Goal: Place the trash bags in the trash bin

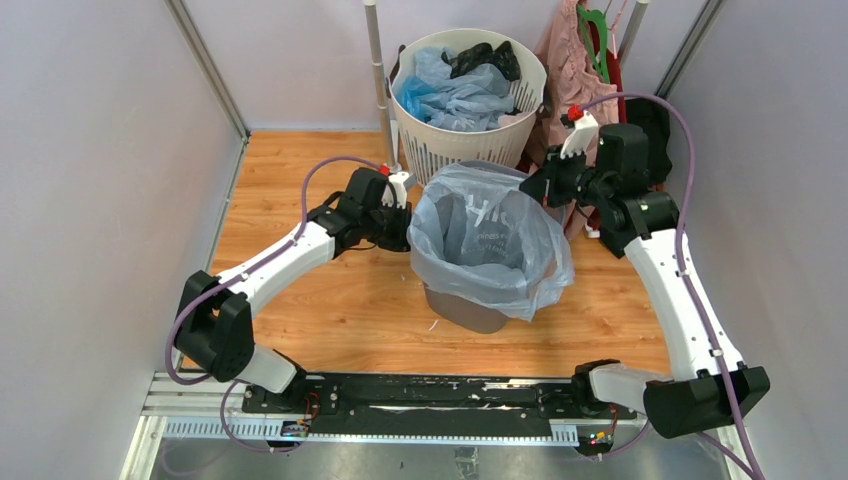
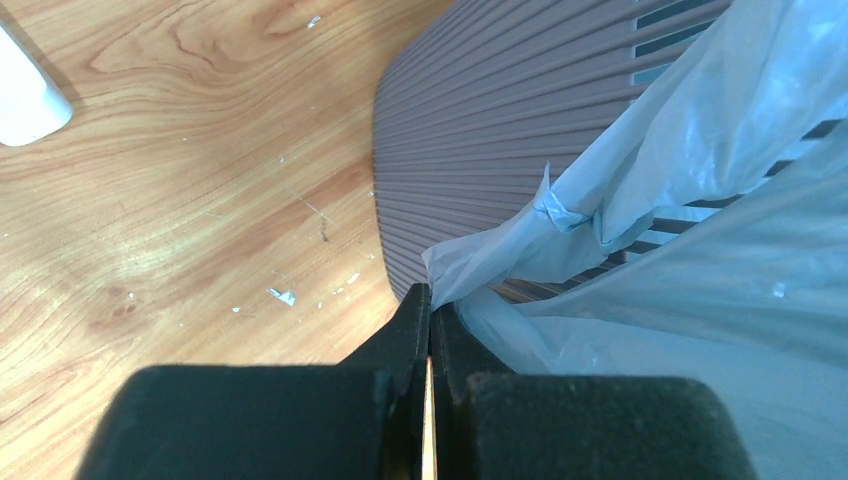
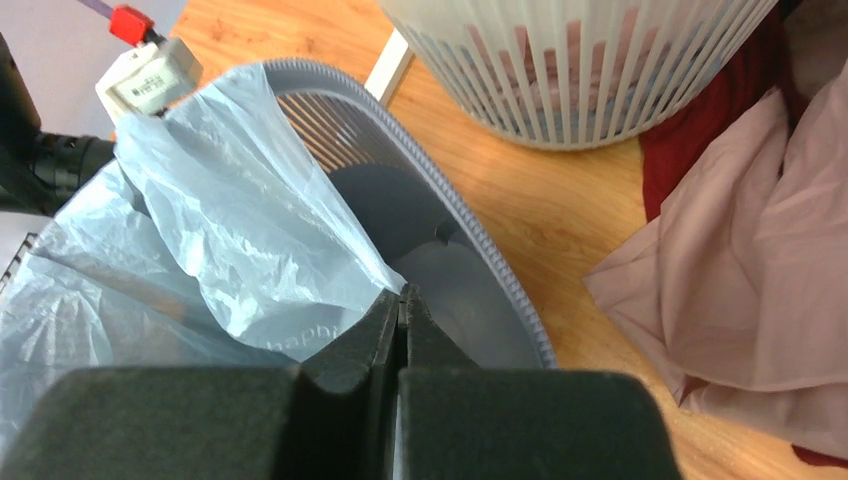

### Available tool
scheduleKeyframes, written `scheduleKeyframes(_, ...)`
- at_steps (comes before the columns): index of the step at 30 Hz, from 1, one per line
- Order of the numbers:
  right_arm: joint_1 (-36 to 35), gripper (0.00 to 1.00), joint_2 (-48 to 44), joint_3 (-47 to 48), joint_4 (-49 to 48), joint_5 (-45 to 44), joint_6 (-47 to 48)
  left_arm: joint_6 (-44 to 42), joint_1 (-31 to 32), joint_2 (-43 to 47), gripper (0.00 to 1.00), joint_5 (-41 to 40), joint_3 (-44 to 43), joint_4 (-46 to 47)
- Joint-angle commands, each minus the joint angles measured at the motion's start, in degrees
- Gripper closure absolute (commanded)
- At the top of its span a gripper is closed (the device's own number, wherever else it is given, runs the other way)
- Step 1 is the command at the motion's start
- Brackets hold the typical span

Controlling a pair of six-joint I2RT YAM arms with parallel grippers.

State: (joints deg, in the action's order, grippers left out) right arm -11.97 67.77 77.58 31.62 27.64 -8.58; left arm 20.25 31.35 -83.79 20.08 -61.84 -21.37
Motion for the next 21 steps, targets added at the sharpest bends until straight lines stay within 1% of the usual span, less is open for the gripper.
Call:
scheduleKeyframes(1,-0.4,1.0,0.9,3.5,-2.1,-4.4,0.0,-0.8,0.2,-0.1,1.0,-1.0,-0.9,-3.1)
scheduleKeyframes(8,0.7,1.0,4.7,6.5,-6.7,-5.9,-1.6,-1.2,0.2,0.1,1.0,-1.5,-1.3,-3.4)
scheduleKeyframes(15,1.5,1.0,9.3,9.6,-9.1,-5.0,-2.9,-2.0,-0.2,0.6,1.0,-2.7,-4.9,-5.8)
scheduleKeyframes(21,2.4,1.0,10.9,10.6,-8.4,-6.3,-3.5,-2.8,-2.1,-0.1,1.0,-2.4,-8.2,-7.3)
